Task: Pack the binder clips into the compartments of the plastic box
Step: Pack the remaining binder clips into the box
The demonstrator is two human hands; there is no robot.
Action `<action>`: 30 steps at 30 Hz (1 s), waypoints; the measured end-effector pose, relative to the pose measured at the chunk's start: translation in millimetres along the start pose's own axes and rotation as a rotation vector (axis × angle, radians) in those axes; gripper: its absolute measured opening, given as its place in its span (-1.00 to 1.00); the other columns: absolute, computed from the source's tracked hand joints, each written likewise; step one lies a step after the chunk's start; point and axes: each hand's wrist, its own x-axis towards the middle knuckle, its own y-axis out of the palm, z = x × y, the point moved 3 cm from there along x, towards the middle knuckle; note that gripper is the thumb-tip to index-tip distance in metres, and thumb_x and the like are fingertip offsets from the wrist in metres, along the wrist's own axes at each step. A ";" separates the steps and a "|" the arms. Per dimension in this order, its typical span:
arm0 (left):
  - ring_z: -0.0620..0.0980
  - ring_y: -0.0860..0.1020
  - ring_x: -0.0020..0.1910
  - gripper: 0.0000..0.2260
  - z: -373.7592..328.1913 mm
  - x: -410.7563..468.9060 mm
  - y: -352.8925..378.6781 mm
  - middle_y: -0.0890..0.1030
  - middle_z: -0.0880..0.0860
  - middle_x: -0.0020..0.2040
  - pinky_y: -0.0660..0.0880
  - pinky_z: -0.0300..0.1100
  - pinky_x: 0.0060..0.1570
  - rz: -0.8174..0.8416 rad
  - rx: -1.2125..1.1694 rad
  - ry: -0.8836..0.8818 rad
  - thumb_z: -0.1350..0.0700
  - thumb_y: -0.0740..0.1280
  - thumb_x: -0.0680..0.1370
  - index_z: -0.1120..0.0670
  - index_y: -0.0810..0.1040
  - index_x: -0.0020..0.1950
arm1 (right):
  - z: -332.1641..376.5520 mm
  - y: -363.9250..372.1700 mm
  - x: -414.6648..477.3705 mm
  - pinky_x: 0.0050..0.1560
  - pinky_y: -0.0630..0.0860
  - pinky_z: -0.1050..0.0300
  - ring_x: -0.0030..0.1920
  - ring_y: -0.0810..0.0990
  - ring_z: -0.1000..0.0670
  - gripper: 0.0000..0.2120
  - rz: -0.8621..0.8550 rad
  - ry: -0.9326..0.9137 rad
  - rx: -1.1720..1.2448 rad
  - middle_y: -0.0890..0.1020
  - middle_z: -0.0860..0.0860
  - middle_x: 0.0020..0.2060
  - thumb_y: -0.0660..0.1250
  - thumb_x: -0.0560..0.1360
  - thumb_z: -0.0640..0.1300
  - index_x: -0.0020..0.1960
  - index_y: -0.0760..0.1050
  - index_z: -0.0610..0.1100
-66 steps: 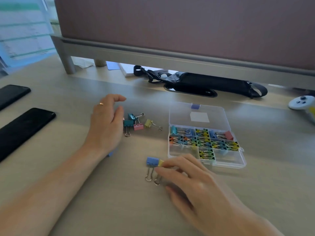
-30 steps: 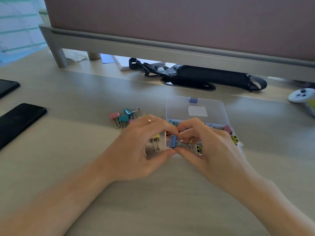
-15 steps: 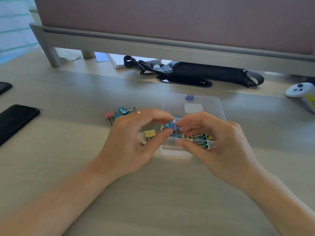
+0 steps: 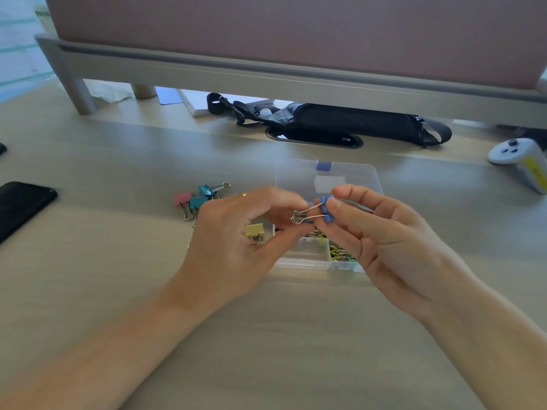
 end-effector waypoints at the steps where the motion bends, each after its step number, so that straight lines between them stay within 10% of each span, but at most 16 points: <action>1: -0.07 0.72 -0.11 -0.86 0.3 0.4 -0.1 0.75 -0.05 -0.06 0.65 -0.02 -0.07 0.011 -0.008 0.001 0.13 0.53 0.51 0.11 0.69 0.05 | 0.1 -1.5 0.8 -0.09 0.68 0.26 -0.16 0.76 -0.02 -0.70 0.007 0.019 0.012 0.73 -0.16 -0.10 0.45 0.34 -0.25 0.07 0.57 -0.23; 12: -0.15 0.73 -0.12 -0.89 5.5 0.2 0.4 0.75 -0.14 -0.10 0.63 -0.23 -0.03 -0.006 -0.052 -0.165 0.18 0.51 0.52 -0.01 0.72 -0.01 | 9.4 -15.2 7.4 -0.01 0.67 0.20 -0.06 0.76 -0.01 -0.72 0.012 -0.284 -0.552 0.78 -0.08 -0.11 0.53 0.35 -0.19 0.06 0.66 -0.13; 19: -0.41 0.59 -0.21 -0.90 -2.1 -1.3 -9.3 0.62 -0.31 -0.22 0.28 -0.65 0.04 0.128 0.182 -0.022 0.25 0.53 0.48 0.05 0.74 -0.11 | 12.4 -24.2 1.2 0.03 0.61 0.33 -0.01 0.73 0.14 -0.85 0.221 -0.498 -1.048 0.74 0.15 -0.07 0.51 0.49 -0.28 0.01 0.71 -0.08; 25: -0.16 0.65 -0.15 -0.93 7.9 -5.0 -8.1 0.73 -0.06 -0.16 0.58 -0.05 -0.14 0.200 0.241 0.167 0.17 0.47 0.55 0.10 0.76 -0.04 | 15.3 -28.9 3.6 0.11 0.62 0.26 0.05 0.72 0.14 -0.78 0.315 -0.693 -1.278 0.73 0.15 0.01 0.54 0.48 -0.33 0.05 0.73 -0.07; 30: 0.04 0.65 -0.10 -0.91 10.5 -7.0 -4.0 0.73 -0.06 -0.11 0.54 0.06 -0.12 0.281 0.419 0.297 0.14 0.44 0.59 0.08 0.75 -0.05 | 17.9 -35.2 5.5 0.16 0.56 0.26 0.12 0.67 0.15 -0.71 0.323 -0.607 -1.365 0.70 0.23 0.04 0.53 0.44 -0.23 0.09 0.72 0.06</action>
